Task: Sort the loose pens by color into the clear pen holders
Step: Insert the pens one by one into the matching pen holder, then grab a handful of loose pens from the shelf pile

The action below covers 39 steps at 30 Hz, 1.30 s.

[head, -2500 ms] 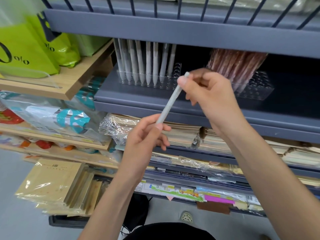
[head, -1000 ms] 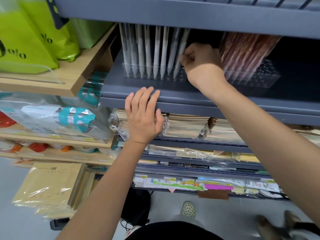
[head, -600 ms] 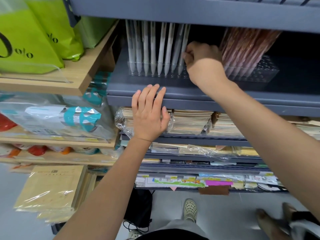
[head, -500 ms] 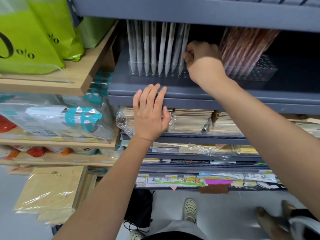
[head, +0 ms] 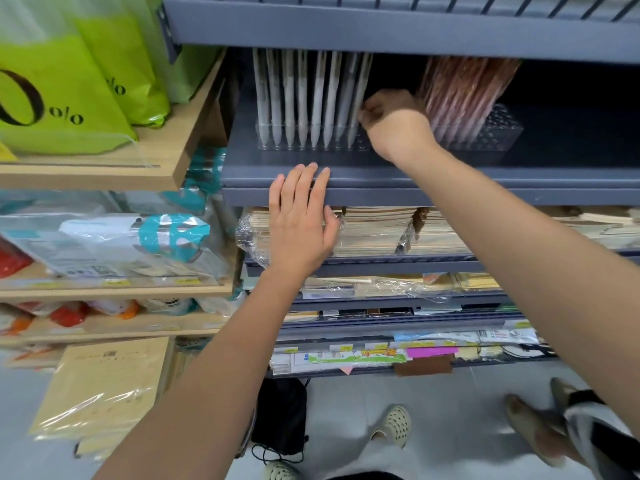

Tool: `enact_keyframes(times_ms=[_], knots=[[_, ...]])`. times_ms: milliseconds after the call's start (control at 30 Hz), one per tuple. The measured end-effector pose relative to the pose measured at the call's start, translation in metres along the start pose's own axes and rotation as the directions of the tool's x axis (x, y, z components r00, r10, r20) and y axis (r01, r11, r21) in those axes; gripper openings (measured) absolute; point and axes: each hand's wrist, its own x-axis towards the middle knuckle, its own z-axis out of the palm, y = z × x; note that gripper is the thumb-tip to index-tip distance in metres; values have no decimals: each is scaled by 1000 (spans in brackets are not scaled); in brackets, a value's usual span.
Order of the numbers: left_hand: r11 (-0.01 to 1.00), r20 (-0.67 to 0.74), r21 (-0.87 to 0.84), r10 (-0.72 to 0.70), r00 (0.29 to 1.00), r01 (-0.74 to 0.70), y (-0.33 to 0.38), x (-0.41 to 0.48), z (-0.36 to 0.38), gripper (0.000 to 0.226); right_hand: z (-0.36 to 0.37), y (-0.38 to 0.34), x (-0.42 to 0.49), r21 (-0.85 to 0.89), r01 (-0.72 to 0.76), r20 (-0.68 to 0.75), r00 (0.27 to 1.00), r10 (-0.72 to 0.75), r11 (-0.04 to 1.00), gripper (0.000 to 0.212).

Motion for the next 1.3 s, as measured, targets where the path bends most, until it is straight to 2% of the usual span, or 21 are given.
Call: enact_keyframes(times_ms=[100,200,267,367,433,500,567,600,667,733,767,867,933,1033,1167,1300], knots=[[999,52,-28,-32,998,33,6,1,-11,51,-4,10,-17,231,12,-20,1000,-8,973,29],[988,162,-93,-106,981,122,14,7,-28,48,-20,21,-42,295,50,-90,996,-25,954,26],[941,254,-240,-175,951,237,20,14,-46,43,-36,30,-60,365,72,-105,994,-36,928,21],[717,298,-546,-317,900,433,31,14,-83,32,-61,54,-97,481,83,-101,994,-39,873,15],[628,264,-633,-374,889,452,42,-3,-105,25,-74,80,-130,583,44,-77,997,1,811,15],[498,350,-688,-410,842,528,52,-40,-112,22,-75,120,-170,654,-70,2,996,92,753,15],[337,525,-656,-438,729,675,62,-92,-102,21,-61,173,-213,655,-260,125,963,238,710,14],[276,619,-585,-456,639,763,68,-122,-94,21,-49,204,-235,644,-379,193,921,339,664,13],[165,779,-356,-492,390,920,82,-185,-75,20,-21,267,-287,581,-629,349,766,539,517,13],[56,857,-120,-499,132,991,98,-243,-62,21,2,323,-347,445,-810,473,575,668,382,16],[25,868,-26,-496,35,999,107,-268,-58,20,10,348,-377,383,-865,511,491,706,324,16],[-6,863,186,-476,-167,982,139,-324,-51,20,11,409,-455,228,-956,587,286,757,184,13],[3,847,289,-468,-254,957,161,-347,-50,20,4,440,-491,167,-979,607,198,770,119,11],[27,845,336,-451,-289,941,193,-363,-49,15,-6,476,-524,141,-983,614,182,768,120,11],[137,866,317,-444,-227,939,223,-352,-43,9,-22,504,-536,144,-973,614,233,754,183,16],[204,892,298,-406,-196,932,251,-319,-19,14,-36,523,-523,184,-950,599,311,737,252,19]])
